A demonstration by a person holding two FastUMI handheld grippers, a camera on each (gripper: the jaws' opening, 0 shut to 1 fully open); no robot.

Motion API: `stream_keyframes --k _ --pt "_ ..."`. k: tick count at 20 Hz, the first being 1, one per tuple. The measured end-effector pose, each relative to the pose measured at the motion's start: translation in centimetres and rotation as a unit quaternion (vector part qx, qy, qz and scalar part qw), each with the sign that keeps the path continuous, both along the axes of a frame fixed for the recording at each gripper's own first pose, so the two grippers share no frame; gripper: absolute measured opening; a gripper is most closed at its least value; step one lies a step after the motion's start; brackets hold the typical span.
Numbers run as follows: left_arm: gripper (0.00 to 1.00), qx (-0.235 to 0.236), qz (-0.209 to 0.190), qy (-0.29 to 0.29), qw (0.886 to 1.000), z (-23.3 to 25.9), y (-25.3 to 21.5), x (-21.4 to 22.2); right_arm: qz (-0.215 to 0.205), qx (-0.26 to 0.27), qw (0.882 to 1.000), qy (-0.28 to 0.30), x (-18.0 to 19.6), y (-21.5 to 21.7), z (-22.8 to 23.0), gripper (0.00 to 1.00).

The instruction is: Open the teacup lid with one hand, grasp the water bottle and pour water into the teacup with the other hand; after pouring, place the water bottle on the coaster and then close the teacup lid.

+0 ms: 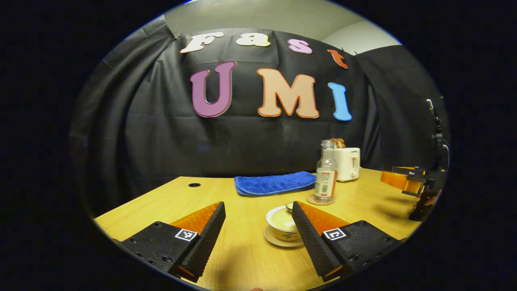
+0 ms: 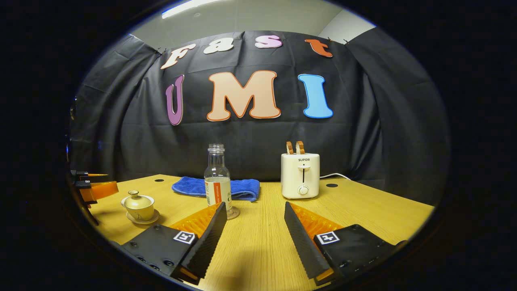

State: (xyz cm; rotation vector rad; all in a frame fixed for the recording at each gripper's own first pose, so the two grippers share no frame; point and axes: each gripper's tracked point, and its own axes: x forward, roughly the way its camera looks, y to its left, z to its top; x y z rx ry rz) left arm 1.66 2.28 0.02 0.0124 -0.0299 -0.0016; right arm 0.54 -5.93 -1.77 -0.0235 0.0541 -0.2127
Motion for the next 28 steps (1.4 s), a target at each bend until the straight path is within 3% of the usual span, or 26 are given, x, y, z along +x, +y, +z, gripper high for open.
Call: stream_keyframes --k 5,19,22,28 --pt "0.96 -0.001 0.087 0.0 0.996 0.0 3.8 -0.9 -0.022 -0.002 1.0 -0.002 -0.5 -0.8 0.1 0.93" --pt "0.96 -0.001 0.087 -0.001 0.996 0.0 3.7 -1.0 -0.024 -0.002 1.0 -0.001 -0.6 -0.9 0.0 0.92" --pt "0.96 -0.001 0.087 -0.001 0.996 0.1 3.7 -0.9 -0.024 -0.002 1.0 -0.001 -0.7 -0.9 0.1 0.96" --pt "0.96 -0.001 0.087 -0.001 0.996 0.0 3.7 -0.9 -0.024 -0.002 1.0 -0.001 -0.7 -0.9 0.1 0.92"
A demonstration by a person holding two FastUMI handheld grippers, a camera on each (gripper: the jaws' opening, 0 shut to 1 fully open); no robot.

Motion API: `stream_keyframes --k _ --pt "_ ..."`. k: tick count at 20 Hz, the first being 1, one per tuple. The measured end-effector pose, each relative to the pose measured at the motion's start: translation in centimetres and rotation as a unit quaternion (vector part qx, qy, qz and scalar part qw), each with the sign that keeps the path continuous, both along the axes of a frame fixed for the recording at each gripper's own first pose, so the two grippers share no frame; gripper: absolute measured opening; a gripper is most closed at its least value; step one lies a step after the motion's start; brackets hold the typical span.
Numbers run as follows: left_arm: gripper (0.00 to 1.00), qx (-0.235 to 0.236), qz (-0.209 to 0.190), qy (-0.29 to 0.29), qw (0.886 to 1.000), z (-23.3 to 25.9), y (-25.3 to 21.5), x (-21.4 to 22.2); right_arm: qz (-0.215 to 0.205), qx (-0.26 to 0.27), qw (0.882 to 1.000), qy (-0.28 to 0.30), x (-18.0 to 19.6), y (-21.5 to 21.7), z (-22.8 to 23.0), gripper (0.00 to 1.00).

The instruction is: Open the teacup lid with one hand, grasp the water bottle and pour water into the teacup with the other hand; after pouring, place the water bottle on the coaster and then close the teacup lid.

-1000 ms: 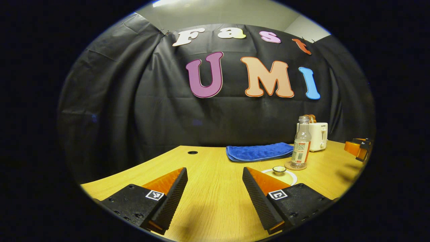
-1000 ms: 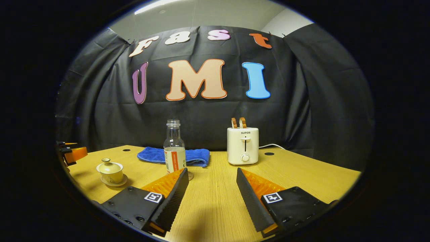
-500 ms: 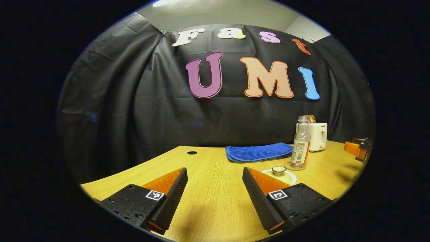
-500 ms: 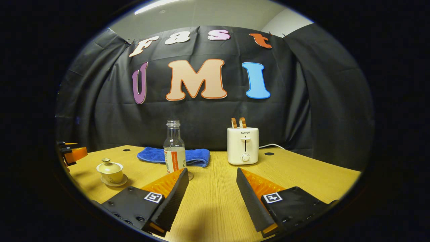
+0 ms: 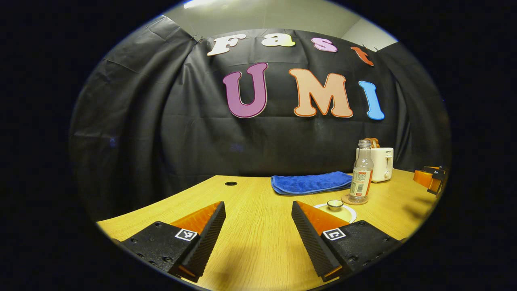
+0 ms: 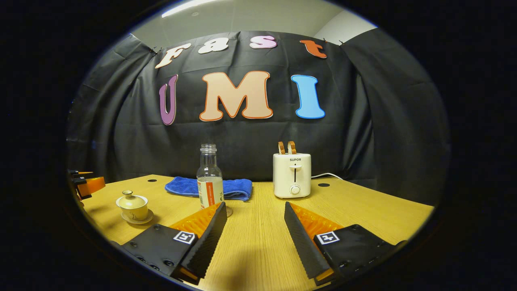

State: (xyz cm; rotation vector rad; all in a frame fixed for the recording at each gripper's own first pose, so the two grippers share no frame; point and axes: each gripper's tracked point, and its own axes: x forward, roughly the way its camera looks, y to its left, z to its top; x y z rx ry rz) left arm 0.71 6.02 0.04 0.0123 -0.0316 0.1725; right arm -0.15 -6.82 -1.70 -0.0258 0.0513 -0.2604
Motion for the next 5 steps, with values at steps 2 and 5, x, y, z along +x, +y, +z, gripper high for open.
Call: stream_keyframes --k 2,5 --pt "0.96 0.0 0.0 0.0 1.0 -0.02 -0.03 -0.03 0.0 0.0 1.0 0.0 -0.03 0.02 0.01 0.93" --pt "0.96 0.0 0.0 0.0 1.0 -0.03 -0.02 -0.01 0.0 0.0 1.0 0.0 -0.02 -0.01 0.02 0.93"
